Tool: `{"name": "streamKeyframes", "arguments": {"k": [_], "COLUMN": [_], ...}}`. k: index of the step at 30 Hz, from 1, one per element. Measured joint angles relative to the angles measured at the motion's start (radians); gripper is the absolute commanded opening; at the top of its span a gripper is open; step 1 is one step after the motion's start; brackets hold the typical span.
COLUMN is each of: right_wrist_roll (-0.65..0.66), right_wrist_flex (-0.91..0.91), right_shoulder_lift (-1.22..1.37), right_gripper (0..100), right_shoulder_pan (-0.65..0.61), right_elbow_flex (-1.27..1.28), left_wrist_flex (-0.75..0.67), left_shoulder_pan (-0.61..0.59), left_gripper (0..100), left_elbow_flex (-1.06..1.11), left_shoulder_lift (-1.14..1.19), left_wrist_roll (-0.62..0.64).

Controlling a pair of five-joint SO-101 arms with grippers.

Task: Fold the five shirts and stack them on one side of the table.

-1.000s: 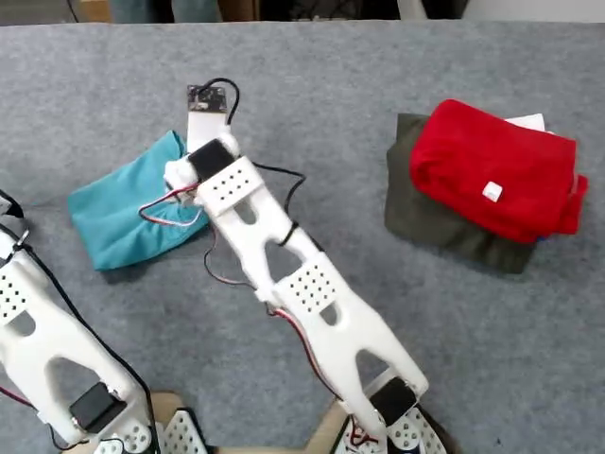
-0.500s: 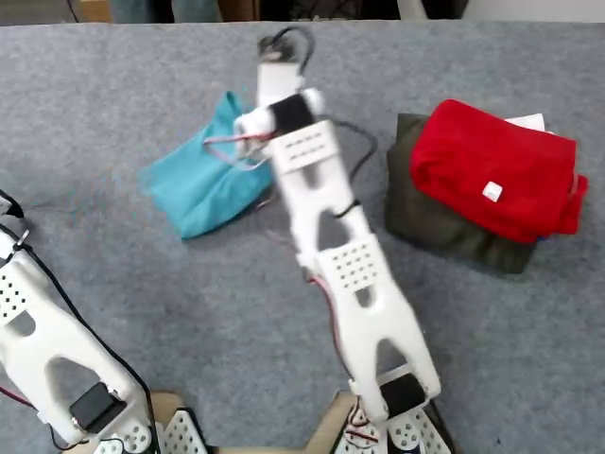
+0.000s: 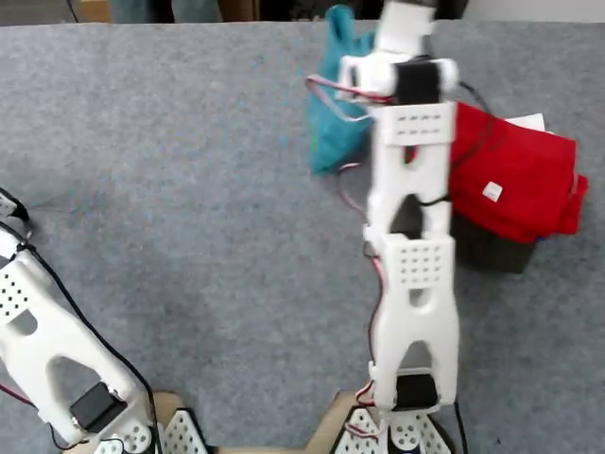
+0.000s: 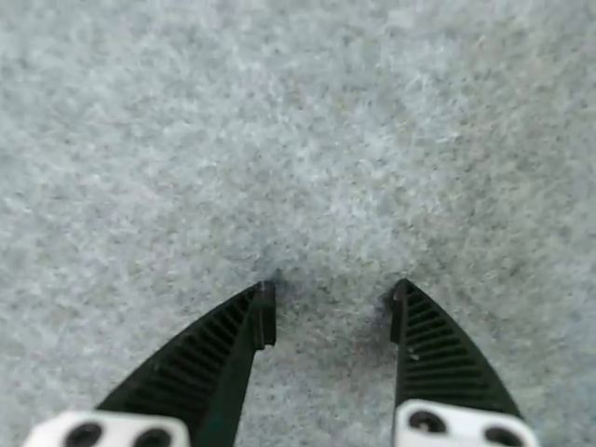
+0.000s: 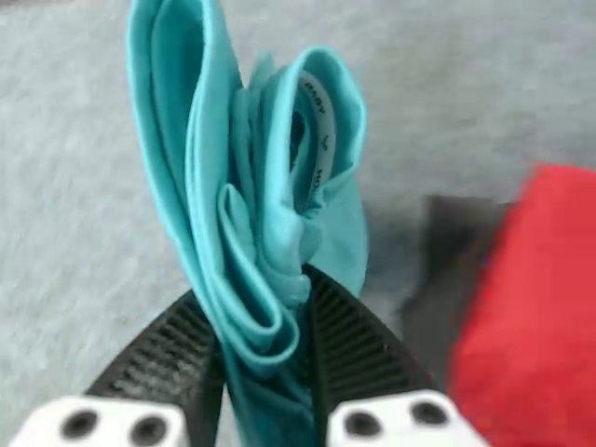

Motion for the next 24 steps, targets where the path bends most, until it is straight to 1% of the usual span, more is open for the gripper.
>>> {"name": "streamKeyframes", "arguments": {"k": [3, 9, 13, 17, 19, 22, 24], "right_wrist_roll": [0.0, 0.0, 0.0, 0.003, 0.029, 0.054, 0.06], "right_wrist_flex": [0.0, 0.0, 0.0, -0.018, -0.026, -0.026, -0.026], "right_shoulder_lift": [-0.077, -0.269, -0.35, -0.361, -0.361, -0.361, -0.361], "right_gripper": [1.5, 1.5, 1.5, 1.5, 1.5, 1.5, 1.5], "right_shoulder_pan": [0.08, 0.239, 0.359, 0.493, 0.549, 0.609, 0.628], "right_elbow_flex": [0.103, 0.422, 0.588, 0.681, 0.695, 0.704, 0.707], "left_wrist_flex": [0.0, 0.0, 0.0, 0.0, 0.0, 0.0, 0.0], "left_shoulder_pan": [0.0, 0.002, 0.003, 0.003, 0.003, 0.003, 0.003], "left_gripper": [22, 22, 22, 22, 22, 22, 22], "left_elbow_flex": [0.0, 0.0, 0.0, 0.0, 0.0, 0.0, 0.0], "left_shoulder_lift": [0.0, 0.0, 0.0, 0.0, 0.0, 0.0, 0.0], "left_wrist_roll": [-0.002, -0.002, -0.002, -0.002, -0.002, -0.002, -0.002]}}
